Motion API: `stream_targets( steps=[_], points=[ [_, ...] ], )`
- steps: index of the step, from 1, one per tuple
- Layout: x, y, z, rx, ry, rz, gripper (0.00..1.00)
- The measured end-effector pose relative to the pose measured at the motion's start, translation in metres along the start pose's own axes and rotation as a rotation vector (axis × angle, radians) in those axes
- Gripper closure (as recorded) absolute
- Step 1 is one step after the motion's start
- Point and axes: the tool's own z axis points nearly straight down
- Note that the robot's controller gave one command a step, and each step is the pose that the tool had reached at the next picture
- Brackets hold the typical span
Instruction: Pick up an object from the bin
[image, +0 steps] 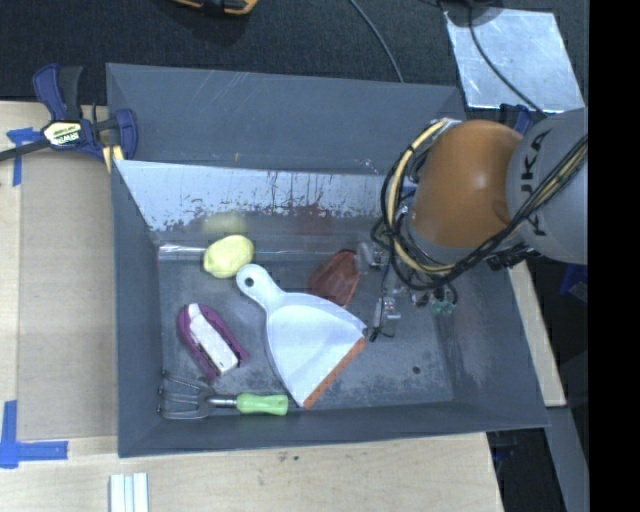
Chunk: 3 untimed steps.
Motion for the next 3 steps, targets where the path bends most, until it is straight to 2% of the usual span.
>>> stream_targets(
  steps=[1,2,3],
  points=[
    [-0.002,0.0,-0.003,0.001,-0.008,0.001,1.0],
    [-0.002,-0.001,-0.003,0.001,-0.008,0.001,1.0],
    [-0.001,-0.006,-0.122,0.0,-0.003,0.0,0.0]
  ],
)
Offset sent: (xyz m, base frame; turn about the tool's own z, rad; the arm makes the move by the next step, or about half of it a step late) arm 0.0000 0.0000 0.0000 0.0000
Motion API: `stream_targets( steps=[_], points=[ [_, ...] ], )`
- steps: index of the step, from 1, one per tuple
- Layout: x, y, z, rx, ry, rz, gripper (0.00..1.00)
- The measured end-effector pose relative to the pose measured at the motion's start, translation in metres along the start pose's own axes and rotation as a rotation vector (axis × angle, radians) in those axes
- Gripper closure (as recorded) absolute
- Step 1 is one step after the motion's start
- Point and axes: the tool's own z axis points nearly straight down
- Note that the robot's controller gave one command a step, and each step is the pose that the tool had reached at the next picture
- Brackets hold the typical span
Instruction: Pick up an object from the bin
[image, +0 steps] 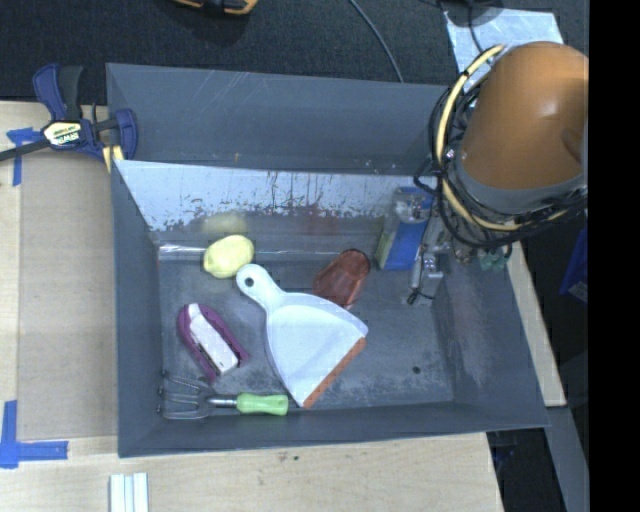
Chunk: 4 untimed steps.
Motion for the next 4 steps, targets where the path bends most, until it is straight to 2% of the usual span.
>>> stream_targets(
  steps=[1,2,3,4],
  points=[
    [-0.003,-0.004,-0.074,0.001,-0.017,-0.002,0.0],
    [0.002,0.017,0.016,0.0,-0.011,0.045,0.0],
    [0.004,0.021,0.043,-0.001,-0.004,0.049,0.0],
    [-0.003,0.017,0.043,-0.001,-0.002,0.021,0.0]
  ],
)
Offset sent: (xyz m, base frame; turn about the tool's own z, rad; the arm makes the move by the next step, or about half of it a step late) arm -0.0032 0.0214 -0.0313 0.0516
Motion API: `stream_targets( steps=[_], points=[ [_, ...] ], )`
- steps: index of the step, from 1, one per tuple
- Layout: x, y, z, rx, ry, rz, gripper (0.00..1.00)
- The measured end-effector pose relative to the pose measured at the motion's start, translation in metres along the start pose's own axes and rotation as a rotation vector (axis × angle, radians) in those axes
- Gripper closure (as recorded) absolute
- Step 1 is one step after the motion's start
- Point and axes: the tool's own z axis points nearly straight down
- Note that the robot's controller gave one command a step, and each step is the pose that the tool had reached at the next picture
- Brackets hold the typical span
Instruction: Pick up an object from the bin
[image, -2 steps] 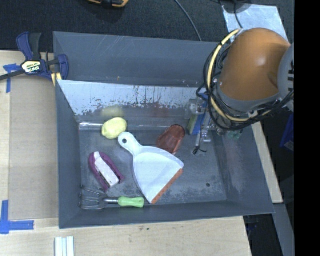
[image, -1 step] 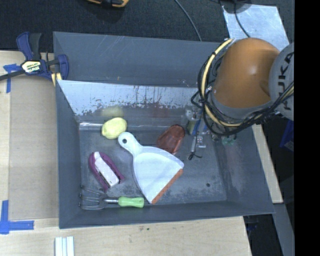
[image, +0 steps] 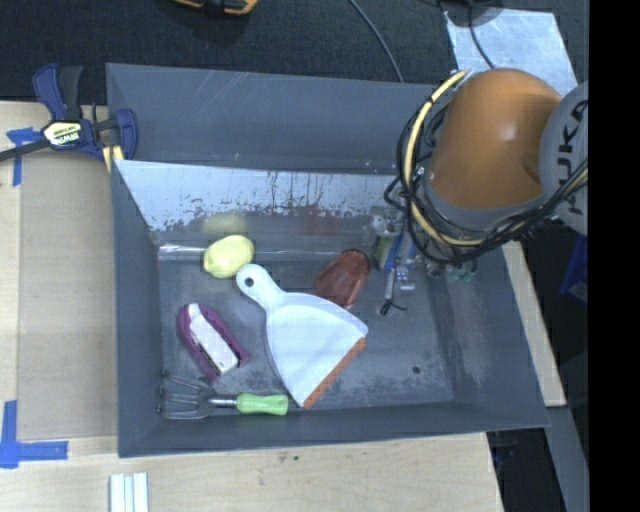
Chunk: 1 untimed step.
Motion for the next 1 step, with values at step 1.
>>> stream_targets(
  steps=[1],
  points=[
    [-0.0225,0.027,-0.0311,-0.001,-0.007,-0.156,0.0]
  ],
)
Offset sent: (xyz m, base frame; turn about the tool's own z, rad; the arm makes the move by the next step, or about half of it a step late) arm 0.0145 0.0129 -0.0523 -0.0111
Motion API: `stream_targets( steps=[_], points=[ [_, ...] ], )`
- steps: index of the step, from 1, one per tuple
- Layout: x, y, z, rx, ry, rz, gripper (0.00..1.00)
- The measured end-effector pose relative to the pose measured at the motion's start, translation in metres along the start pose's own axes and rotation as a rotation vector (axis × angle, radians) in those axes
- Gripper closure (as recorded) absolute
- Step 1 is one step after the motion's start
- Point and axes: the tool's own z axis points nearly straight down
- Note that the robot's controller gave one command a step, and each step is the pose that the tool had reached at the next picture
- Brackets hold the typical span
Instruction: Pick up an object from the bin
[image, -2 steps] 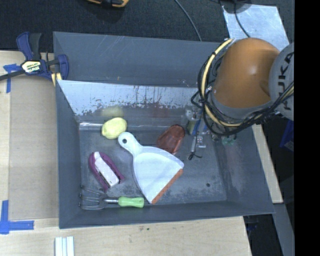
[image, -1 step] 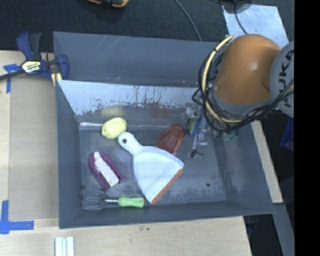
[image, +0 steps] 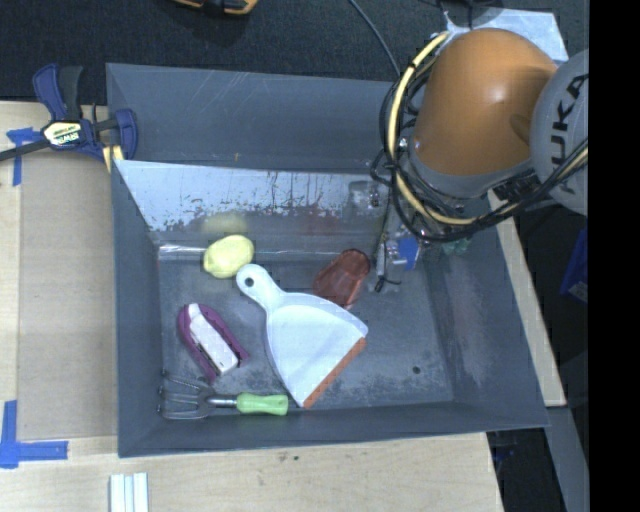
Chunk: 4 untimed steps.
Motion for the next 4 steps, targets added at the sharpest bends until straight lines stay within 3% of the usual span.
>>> stream_targets(
  steps=[1,2,3,4],
  points=[
    [0.011,-0.013,0.085,0.003,0.001,0.145,0.0],
    [-0.003,0.003,0.064,0.002,-0.01,0.099,0.0],
    [0.005,-0.012,0.079,0.003,-0.004,0.13,0.0],
    [-0.004,0.004,-0.009,0.003,-0.008,0.108,0.0]
  ],
)
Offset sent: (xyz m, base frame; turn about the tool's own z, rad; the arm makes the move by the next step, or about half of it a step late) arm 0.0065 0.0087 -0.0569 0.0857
